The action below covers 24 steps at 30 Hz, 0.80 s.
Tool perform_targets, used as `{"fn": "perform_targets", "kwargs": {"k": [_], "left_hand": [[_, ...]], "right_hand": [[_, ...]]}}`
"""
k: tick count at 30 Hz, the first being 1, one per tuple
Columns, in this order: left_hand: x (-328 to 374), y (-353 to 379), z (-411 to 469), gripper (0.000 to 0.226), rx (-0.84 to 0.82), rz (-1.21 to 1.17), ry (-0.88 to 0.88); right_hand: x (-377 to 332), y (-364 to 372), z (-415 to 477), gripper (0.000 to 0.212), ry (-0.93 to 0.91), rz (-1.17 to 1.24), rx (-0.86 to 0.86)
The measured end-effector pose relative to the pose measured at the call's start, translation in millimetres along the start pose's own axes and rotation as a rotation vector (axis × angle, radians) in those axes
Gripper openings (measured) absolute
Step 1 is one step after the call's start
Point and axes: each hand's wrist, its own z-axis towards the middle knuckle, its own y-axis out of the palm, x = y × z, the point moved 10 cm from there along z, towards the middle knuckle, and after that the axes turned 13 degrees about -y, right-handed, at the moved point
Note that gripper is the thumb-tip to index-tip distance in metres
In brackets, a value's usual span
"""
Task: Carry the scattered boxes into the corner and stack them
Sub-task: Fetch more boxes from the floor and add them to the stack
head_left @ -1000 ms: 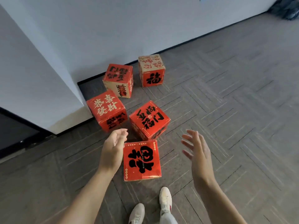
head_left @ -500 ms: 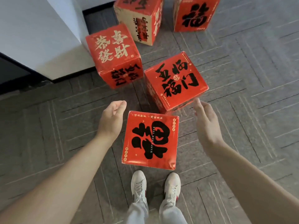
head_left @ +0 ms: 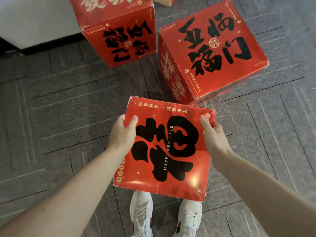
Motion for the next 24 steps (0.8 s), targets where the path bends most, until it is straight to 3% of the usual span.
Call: {"fn": "perform_targets", "kwargs": {"k": [3,11,18,24], "left_hand": [[1,-7,-8,0.051,0.024,-0.022,-0.009],[50,-89,-111,0.043,0.102,-0.120,0.049],[130,-202,-239,0.035,0.146,-0.216,0.082],[214,-317,-395,0.033,0.179,-0.374,0.223]], "right_hand": [[-2,0,-9,0.089,-0.005,0.065,0.027],[-91,-32,-102,0.054,-0.072,0.140,0.016],[-231,-76,-216,0.099,-0.188,0.168,-0.002],[-383,-140,-347,0.081,-0.387,0.235,0.020]]}}
